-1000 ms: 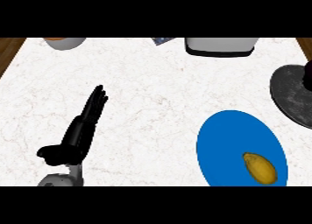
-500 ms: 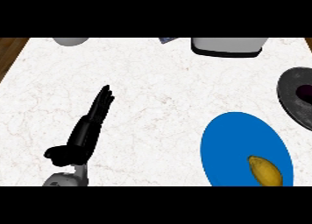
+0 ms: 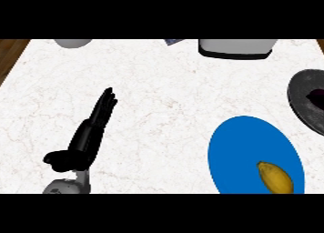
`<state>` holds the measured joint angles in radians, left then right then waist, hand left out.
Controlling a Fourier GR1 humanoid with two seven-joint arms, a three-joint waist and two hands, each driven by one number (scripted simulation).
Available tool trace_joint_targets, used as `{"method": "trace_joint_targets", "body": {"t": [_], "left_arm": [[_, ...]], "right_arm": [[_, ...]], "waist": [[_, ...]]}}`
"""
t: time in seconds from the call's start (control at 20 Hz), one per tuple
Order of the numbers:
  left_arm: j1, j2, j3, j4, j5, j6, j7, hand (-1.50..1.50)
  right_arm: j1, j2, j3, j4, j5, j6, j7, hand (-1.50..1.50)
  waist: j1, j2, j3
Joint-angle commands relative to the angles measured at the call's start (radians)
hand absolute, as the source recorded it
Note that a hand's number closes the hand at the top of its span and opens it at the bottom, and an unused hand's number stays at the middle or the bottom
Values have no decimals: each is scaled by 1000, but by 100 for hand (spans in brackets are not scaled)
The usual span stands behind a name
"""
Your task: Pick the eggplant from the plate and place it in the pan
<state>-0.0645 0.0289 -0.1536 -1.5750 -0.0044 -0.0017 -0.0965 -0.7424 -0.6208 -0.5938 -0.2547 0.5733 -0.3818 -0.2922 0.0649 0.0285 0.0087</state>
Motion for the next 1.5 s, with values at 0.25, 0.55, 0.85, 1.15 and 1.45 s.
{"method": "trace_joint_targets", "body": {"t": [0.25,0.55,0.85,1.15,1.45], "left_arm": [[12,0,4,-12,-13,15,5,0],[21,28,45,-12,24,-13,10,0],[51,-5,9,-35,-24,32,24,0],[92,9,28,-8,-13,2,-46,0],[17,-26,14,10,-32,44,24,0]], "right_arm": [[34,-72,-190,19,-204,124,-182,-150],[94,-127,-241,37,-299,396,-251,-150],[255,-123,-221,20,-336,607,-389,-150],[322,-98,-171,-12,-346,601,-476,-150],[358,-103,-115,-130,-412,648,-388,-150]], "waist": [[-25,-9,-2],[-46,-19,-5],[-60,-27,-7],[-55,-26,-7],[-66,-30,-9]]}}
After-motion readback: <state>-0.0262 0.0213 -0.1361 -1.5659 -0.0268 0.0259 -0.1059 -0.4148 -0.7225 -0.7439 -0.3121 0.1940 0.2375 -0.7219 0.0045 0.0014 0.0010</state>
